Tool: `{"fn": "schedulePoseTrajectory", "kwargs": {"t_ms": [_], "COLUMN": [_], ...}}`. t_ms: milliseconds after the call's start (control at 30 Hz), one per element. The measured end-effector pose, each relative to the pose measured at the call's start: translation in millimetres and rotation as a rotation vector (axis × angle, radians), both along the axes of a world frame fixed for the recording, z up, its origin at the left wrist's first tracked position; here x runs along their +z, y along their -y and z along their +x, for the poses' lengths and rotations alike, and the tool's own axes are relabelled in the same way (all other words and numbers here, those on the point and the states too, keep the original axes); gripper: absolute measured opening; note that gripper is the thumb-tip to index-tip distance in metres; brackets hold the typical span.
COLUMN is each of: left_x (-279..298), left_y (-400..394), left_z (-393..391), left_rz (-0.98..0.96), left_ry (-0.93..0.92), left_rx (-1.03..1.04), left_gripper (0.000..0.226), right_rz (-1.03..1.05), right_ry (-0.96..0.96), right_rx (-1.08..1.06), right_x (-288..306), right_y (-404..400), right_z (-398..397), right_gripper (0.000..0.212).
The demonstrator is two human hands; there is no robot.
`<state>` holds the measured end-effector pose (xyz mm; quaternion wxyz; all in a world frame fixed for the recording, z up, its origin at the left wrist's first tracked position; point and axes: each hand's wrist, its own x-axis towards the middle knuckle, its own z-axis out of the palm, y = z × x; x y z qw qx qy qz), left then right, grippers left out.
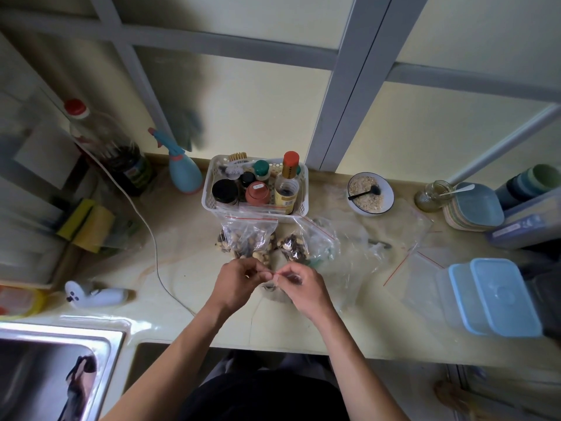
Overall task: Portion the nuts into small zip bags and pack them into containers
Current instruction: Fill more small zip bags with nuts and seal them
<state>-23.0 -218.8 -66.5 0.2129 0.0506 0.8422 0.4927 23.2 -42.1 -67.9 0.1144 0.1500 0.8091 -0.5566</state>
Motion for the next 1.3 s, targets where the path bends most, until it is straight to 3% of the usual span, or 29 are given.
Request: {"fn": "schedulePoseTrajectory", "kwargs": {"t_ms": [100,433,800,967,1100,1233,1300], "left_x": [-2,-4,2,0,-7,-29,-35], "left_y": [1,-6,-7,-10,-12,-3,0], "left_z": [0,3,10,13,18,23,23], "left_rz": [-0.082,-0.117,0.265,0.209,0.247,0.150,0.043], "left_ry": [-0.041,-0.104,0.035,0.019,0.147,0.219,0.180], "left_rx": [0.069,0.065,-0.005,0.000,0.020,-0.079,-0.129], "left_gripper": [0.007,0.014,0.011,0.011,0.015,0.030,0.015], "right_rz": [-0.090,-0.016,-0.201,-0.207,-0.149,-0.117,-0.091], "right_ry": [0.028,0.022,-0.014,-0.004,0.006,0.001,0.023], "right_rx": [0.000,-0.052,-0.050,-0.061,-0.083,-0.136,-0.162], "right_x": [2,-1,2,-3,-6,-14,-19], "right_y": [-2,-7,-8,-6,-4,-6,-9], "right_z": [2,5,8,9,11,11,9], "right_gripper": [0.007,0.011,0.007,0.008,0.008,0.009,0.010]}}
